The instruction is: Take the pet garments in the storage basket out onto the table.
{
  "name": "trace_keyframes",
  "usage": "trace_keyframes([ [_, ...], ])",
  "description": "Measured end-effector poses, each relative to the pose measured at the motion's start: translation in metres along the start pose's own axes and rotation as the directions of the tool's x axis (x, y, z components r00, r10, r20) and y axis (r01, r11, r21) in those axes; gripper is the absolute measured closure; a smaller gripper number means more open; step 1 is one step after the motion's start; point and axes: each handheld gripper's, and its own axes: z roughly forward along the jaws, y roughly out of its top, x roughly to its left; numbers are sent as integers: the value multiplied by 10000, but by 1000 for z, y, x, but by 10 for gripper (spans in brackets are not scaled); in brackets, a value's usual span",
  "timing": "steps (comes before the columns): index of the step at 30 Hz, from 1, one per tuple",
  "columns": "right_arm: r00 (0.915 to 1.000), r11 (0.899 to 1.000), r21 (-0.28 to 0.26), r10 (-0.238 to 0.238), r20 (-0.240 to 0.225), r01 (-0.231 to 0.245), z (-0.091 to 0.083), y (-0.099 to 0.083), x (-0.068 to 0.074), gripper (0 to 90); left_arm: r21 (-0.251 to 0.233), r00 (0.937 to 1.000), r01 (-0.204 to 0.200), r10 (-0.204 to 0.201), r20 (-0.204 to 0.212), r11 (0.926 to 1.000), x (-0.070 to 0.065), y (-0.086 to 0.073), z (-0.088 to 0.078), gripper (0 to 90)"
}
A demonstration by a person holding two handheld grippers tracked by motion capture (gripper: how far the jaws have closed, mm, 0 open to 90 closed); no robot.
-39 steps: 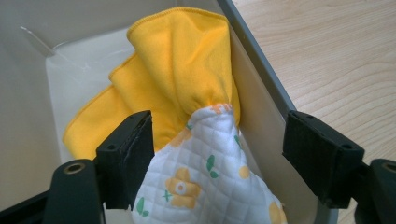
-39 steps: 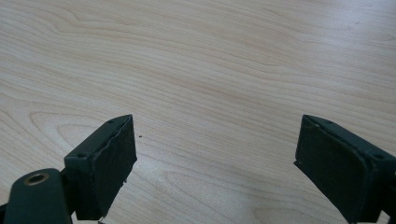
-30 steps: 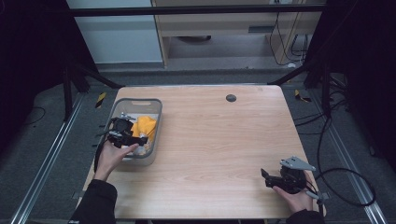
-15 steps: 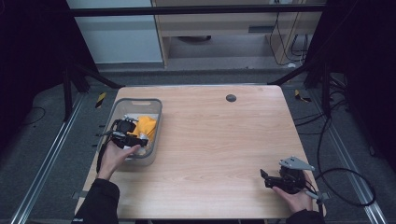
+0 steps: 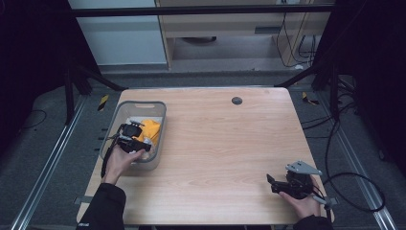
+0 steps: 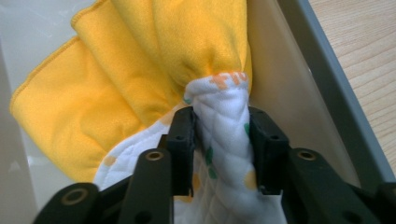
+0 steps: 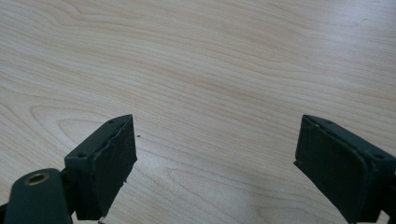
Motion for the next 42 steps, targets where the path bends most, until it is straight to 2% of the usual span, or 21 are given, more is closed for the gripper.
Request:
trace_keyframes([
  [5, 10000, 10000, 2, -3, 14, 3, 0, 0, 0, 123, 18, 10000, 4, -4, -37, 10000, 1, 0, -1, 755],
  [10, 10000, 10000, 11, 2, 17, -2, 0, 0, 0, 123, 27, 9998, -58, 59, -174, 10000, 1, 1, -5, 789],
  [20, 10000, 10000, 16, 30, 22, -30, 0, 0, 0, 123, -490, 9997, 11, -23, -252, 9988, 6, 2, -23, 805],
  [23, 10000, 10000, 9, -7, 24, 7, 0, 0, 0, 123, -671, 9995, -85, 64, -324, 9977, 6, 3, -34, 807],
  [31, 10000, 10000, 4, 42, 28, -42, -1, 0, 0, 123, -1023, 9989, -144, 98, -453, 9947, 5, 9, -49, 809],
  [42, 10000, 10000, -82, 20, 30, -20, -1, 1, 0, 123, -1168, 9971, -194, 106, -756, 9930, 7, 12, -62, 810],
])
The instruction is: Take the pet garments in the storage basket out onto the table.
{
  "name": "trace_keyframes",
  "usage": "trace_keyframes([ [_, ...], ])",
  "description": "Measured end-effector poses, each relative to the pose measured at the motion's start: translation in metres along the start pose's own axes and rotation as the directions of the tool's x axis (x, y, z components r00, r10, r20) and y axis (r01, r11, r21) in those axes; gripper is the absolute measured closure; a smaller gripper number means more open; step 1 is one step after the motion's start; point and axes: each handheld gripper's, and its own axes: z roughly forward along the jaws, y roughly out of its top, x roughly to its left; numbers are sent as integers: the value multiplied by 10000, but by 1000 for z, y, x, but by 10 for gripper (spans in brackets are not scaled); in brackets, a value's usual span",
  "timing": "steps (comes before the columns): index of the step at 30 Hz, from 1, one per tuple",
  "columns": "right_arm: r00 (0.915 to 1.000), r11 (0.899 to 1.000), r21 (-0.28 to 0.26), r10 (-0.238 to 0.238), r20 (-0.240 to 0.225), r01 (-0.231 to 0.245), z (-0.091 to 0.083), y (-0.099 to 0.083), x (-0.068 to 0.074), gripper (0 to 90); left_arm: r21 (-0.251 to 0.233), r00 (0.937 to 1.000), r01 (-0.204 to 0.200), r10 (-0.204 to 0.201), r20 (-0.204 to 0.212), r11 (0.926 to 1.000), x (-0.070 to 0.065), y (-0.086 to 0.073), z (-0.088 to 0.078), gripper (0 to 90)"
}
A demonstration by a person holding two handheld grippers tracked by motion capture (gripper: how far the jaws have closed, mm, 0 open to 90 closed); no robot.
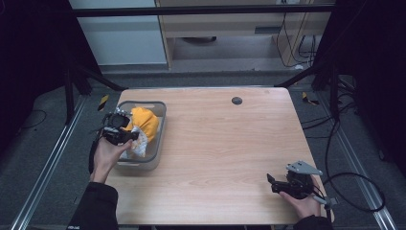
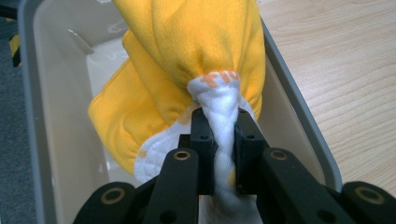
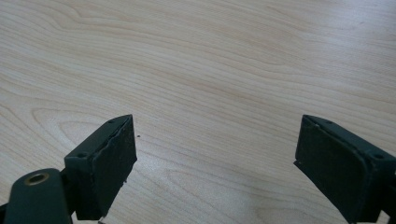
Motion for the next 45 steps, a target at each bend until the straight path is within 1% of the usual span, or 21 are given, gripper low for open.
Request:
trace_keyframes([
  [9, 10000, 10000, -20, -4, 4, 4, 0, 0, 0, 122, -346, 10000, -20, 19, -16, 9994, 4, 1, -16, 810],
  [13, 10000, 10000, -18, -6, 9, 6, 0, 0, 0, 121, -437, 9999, -99, 97, -29, 9990, 4, 2, -21, 810],
  [15, 10000, 10000, -32, -11, 14, 11, 0, 0, 0, 121, -499, 9999, -109, 110, 15, 9987, 3, 2, -25, 810],
  [16, 10000, 10000, -35, -7, 6, 7, -1, 0, 0, 121, -493, 9998, -203, 205, 27, 9986, 3, 2, -27, 810],
  [19, 10000, 10000, -44, -2, 7, 2, -1, 0, 0, 121, -646, 9998, -172, 180, 109, 9978, 1, 2, -31, 810],
  [22, 10000, 10000, -57, -31, 21, 31, -1, 0, 0, 121, -664, 9996, -212, 224, 184, 9976, 0, 1, -32, 810],
  [24, 10000, 10000, -61, -37, 29, 37, -1, 0, 0, 121, -705, 9993, -270, 287, 229, 9971, -2, 1, -34, 810],
  [25, 10000, 10000, -63, -35, 31, 35, -1, 0, 0, 121, -736, 9989, -370, 391, 276, 9966, -4, 1, -36, 810],
  [26, 10000, 10000, -64, -37, 34, 37, -1, 0, 0, 121, -736, 9989, -370, 391, 276, 9966, -4, 1, -36, 810],
  [30, 10000, 10000, -51, -42, 34, 43, -1, 0, 0, 121, -877, 9969, -666, 700, 357, 9939, -11, 3, -42, 810],
  [32, 10000, 10000, -51, -34, 34, 34, -1, 0, 0, 121, -878, 9966, -674, 712, 408, 9938, -14, 3, -44, 810],
  [33, 10000, 10000, -68, -52, 43, 52, -1, 0, 0, 121, -917, 9961, -761, 799, 384, 9929, -15, 4, -45, 810],
  [35, 10000, 10000, -74, -38, 41, 39, -1, 0, 0, 121, -916, 9946, -880, 926, 468, 9919, -20, 5, -48, 810],
  [36, 10000, 10000, -57, -40, 45, 40, -1, 0, 0, 121, -976, 9928, -1030, 1084, 517, 9899, -25, 6, -50, 810],
  [38, 10000, 10000, -73, -47, 42, 47, -1, 0, 0, 121, -993, 9916, -1077, 1140, 603, 9892, -27, 6, -52, 810],
  [39, 10000, 10000, -79, -16, 32, 16, -1, 0, 0, 121, -1064, 9893, -1171, 1253, 748, 9874, -32, 7, -54, 810],
  [40, 10000, 10000, -80, 7, 18, -7, -1, 0, 0, 121, -1064, 9893, -1171, 1253, 748, 9874, -32, 7, -54, 810],
  [42, 10000, 10000, -84, -35, 40, 35, -2, 0, 0, 121, -1098, 9847, -1408, 1507, 873, 9839, -40, 9, -57, 810],
  [43, 10000, 10000, -84, -35, 40, 35, -2, 0, 0, 121, -1098, 9847, -1408, 1507, 873, 9839, -40, 9, -57, 810],
  [44, 10000, 10000, -82, 41, 6, -41, -2, 0, 0, 121, -1139, 9834, -1446, 1555, 937, 9829, -42, 9, -58, 810],
  [45, 10000, 10000, -85, 49, 5, -49, -2, 0, 0, 121, -1192, 9804, -1571, 1694, 1011, 9804, -47, 10, -61, 810],
])
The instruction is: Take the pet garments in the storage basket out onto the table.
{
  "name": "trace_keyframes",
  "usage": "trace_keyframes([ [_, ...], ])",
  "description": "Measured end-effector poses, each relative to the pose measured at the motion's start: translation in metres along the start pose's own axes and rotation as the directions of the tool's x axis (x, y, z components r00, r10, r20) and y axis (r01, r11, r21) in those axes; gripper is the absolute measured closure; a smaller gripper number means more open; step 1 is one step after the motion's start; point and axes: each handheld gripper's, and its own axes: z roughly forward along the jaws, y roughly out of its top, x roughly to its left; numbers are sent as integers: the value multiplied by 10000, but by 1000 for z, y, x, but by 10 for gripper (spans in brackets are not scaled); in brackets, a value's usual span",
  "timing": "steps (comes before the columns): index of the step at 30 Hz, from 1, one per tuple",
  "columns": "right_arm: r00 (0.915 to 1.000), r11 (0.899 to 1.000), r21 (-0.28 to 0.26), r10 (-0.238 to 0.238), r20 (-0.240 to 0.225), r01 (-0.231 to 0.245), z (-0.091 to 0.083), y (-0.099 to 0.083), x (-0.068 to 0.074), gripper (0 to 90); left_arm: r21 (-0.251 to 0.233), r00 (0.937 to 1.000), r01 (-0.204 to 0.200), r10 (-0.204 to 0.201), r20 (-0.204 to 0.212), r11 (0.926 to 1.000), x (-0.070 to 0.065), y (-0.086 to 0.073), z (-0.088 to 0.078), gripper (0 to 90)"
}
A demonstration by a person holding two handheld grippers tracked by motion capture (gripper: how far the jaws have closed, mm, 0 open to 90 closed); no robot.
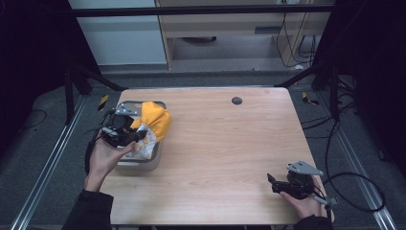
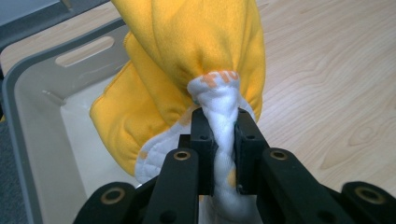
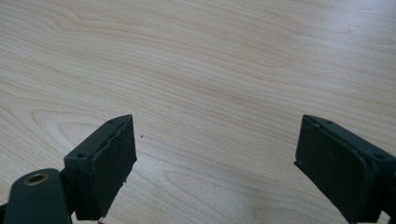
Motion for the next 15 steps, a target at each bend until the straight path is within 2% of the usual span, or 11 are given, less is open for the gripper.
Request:
trace_keyframes([
  [9, 9999, 9999, -68, -100, 59, 101, 0, 0, -1, 121, -118, 9989, -421, 424, 213, 9990, -15, 4, -3, 810],
  [15, 9999, 9999, -71, -82, 74, 83, -1, 0, -1, 121, -224, 9979, -542, 550, 345, 9983, -23, 7, -1, 810],
])
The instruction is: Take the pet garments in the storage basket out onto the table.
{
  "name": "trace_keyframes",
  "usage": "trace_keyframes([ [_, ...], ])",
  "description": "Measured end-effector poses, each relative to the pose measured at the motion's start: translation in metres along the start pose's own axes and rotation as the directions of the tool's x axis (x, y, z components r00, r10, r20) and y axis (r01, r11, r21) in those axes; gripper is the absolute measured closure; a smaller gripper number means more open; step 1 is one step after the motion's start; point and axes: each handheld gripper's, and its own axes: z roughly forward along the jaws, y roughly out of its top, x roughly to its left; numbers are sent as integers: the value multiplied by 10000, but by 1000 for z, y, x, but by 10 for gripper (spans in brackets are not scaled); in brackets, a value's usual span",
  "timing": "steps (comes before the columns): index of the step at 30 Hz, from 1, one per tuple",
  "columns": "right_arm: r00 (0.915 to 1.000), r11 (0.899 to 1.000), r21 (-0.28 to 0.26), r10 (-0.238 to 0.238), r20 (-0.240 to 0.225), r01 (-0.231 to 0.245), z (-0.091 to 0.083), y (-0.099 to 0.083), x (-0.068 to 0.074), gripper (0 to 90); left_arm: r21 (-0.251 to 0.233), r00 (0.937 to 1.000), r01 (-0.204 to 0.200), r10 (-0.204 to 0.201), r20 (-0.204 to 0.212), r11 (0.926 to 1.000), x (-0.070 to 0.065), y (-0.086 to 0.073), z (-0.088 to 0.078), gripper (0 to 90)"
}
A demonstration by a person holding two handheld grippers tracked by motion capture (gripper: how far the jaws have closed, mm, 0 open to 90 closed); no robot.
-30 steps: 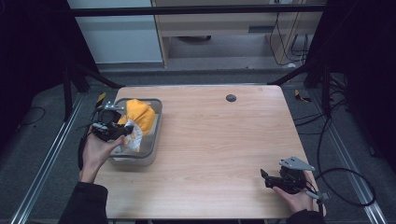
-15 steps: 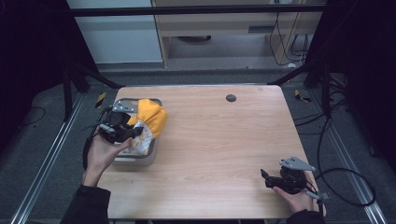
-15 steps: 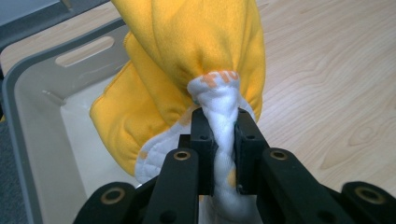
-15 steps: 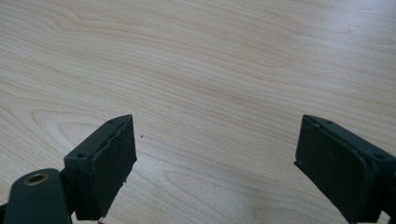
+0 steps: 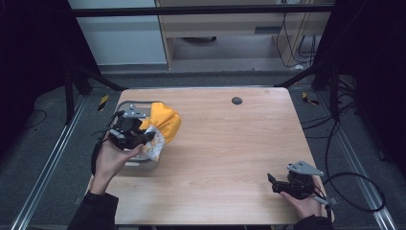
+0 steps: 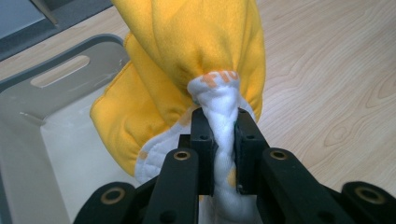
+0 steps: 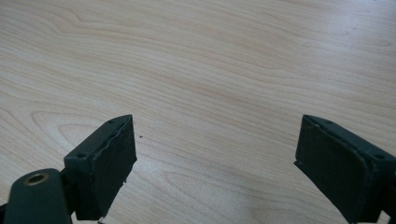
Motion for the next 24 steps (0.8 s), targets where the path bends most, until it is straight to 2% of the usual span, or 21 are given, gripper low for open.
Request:
trace_keyframes([
  [13, 10000, 10000, -5, -9, -4, 9, 0, 0, 0, 121, -35, 9983, -443, 444, 386, 9990, -20, 9, 8, 810],
  [24, 10000, 10000, -30, 2, 7, -2, -1, 0, -1, 121, -112, 9943, -709, 716, 785, 9974, -38, 14, 23, 810],
])
